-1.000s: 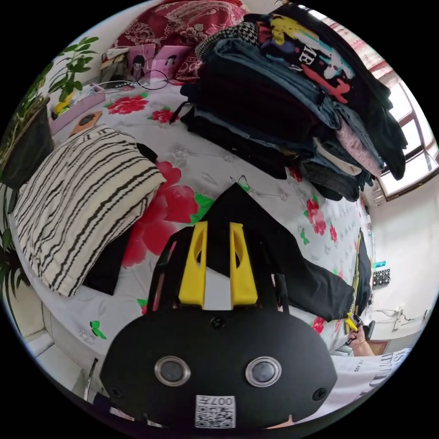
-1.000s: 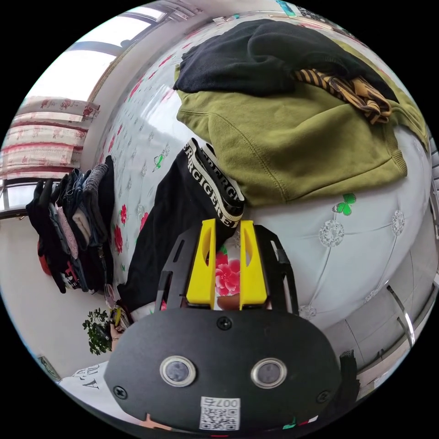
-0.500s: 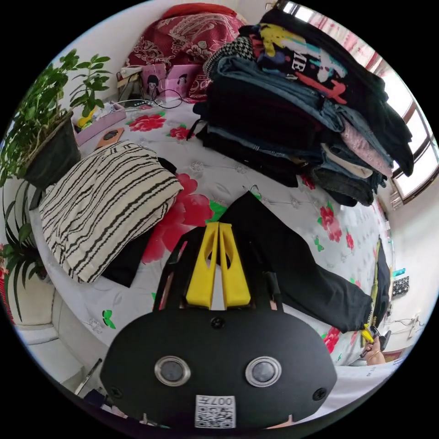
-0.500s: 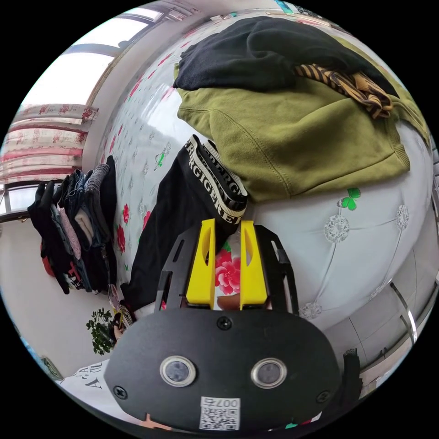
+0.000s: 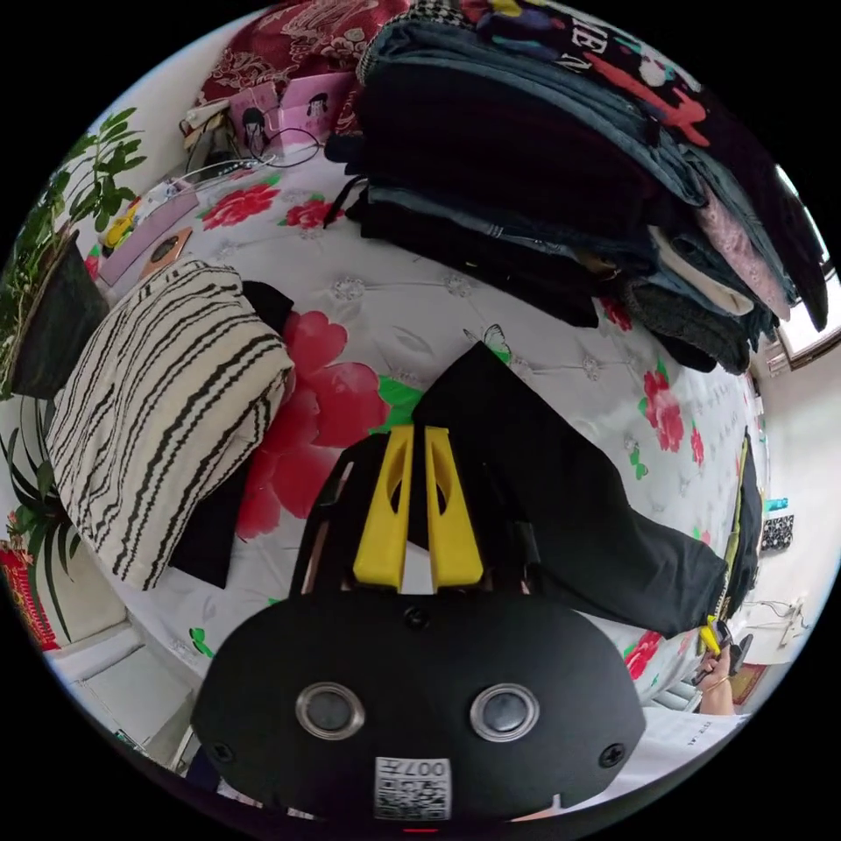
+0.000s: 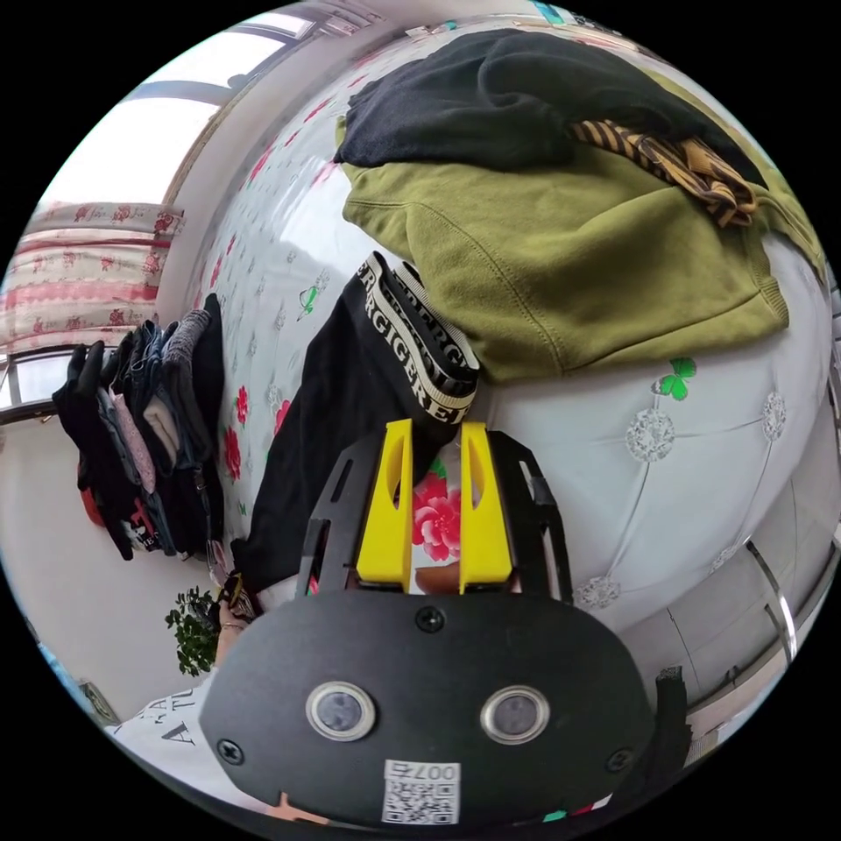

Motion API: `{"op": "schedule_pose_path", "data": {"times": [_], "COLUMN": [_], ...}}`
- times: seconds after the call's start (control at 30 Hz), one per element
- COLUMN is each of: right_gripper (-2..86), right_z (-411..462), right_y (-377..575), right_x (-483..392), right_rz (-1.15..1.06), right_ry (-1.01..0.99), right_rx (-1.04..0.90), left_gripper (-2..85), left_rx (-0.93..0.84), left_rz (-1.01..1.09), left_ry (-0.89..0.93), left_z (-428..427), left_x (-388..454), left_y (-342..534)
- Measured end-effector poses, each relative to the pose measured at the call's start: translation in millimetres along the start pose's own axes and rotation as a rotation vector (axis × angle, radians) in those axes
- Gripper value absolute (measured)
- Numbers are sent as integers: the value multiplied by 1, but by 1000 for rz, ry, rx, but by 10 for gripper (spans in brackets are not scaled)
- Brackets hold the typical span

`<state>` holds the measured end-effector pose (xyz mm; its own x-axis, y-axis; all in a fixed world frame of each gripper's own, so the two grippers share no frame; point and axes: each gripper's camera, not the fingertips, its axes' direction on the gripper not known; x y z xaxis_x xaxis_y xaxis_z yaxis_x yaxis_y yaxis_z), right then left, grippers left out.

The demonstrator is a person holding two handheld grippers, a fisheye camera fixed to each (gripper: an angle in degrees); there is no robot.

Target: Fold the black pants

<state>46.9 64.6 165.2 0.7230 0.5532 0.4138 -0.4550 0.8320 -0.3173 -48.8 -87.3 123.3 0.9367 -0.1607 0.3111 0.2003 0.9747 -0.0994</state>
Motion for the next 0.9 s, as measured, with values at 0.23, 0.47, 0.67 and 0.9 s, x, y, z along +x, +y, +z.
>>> {"op": "schedule_pose_path", "data": {"times": [0.23,0.47,0.67,0.9], "right_gripper": [52,76,80,25], "right_z": [-4,-4,8,10], "right_y": [7,14,22,20], "right_x": [17,44,69,42], "right_rz": [11,73,180,102], "right_ry": [-63,-235,-413,-415], "right_rx": [24,50,97,164], "left_gripper": [9,65,75,85], "left_rx": [90,-36,14,-30], "left_rz": [-45,-172,-270,-366], "left_ry": [29,94,198,269], "left_z": [-41,-4,-18,-5], "left_x": [-24,-61,-72,-87], "left_y": [32,38,46,63]}}
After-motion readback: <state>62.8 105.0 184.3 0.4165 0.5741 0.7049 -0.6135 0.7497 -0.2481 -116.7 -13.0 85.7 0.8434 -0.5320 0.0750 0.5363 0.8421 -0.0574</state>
